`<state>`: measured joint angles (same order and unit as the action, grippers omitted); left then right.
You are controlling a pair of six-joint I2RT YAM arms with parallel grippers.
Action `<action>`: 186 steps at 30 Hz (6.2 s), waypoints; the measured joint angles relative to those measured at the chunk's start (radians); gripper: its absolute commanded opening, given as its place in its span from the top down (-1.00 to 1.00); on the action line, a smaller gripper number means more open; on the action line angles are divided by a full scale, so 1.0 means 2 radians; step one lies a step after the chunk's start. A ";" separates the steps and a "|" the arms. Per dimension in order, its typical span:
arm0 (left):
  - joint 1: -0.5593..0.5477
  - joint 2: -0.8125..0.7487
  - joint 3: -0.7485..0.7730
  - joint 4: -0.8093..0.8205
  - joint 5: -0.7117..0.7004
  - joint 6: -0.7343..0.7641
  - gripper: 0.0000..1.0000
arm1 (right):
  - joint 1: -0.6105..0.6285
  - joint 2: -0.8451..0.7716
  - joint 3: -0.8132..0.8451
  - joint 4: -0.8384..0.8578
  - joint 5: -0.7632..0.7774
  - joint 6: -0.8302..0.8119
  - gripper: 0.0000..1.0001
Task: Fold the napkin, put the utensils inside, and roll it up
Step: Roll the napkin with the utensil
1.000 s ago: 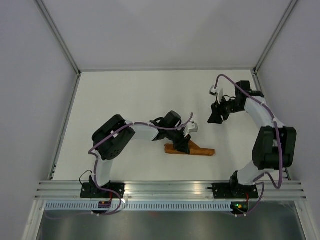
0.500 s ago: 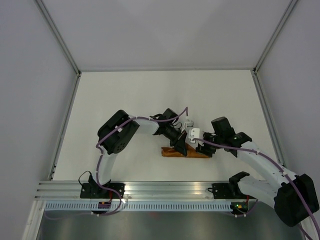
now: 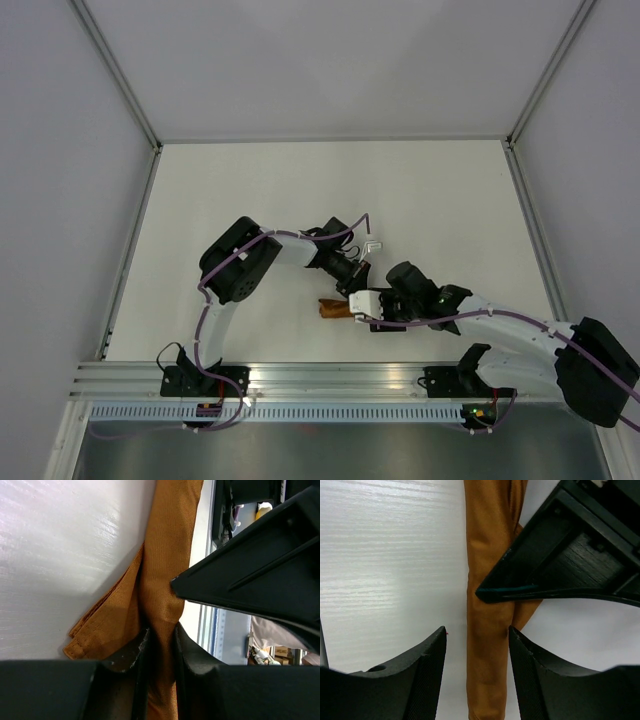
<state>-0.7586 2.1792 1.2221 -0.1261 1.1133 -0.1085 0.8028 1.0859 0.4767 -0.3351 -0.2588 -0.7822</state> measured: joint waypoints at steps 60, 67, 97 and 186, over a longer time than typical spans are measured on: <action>-0.123 -0.471 -0.363 0.302 -0.624 0.081 0.01 | -0.163 0.498 0.447 -0.373 -0.252 -0.100 0.99; -0.177 -0.370 -0.329 0.282 -0.655 0.154 -0.06 | -0.163 0.517 0.465 -0.399 -0.256 -0.090 0.99; -0.220 -0.211 -0.238 0.265 -0.660 0.244 -0.04 | -0.170 0.548 0.474 -0.449 -0.271 -0.067 0.99; -0.077 -0.051 -0.002 0.163 -0.484 -0.269 0.19 | -0.356 0.430 0.360 -0.152 -0.207 0.410 0.17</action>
<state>-0.9131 2.0769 1.2182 0.2001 0.1459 -0.6464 0.0898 1.9457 1.1957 -0.6384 -0.6720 0.0383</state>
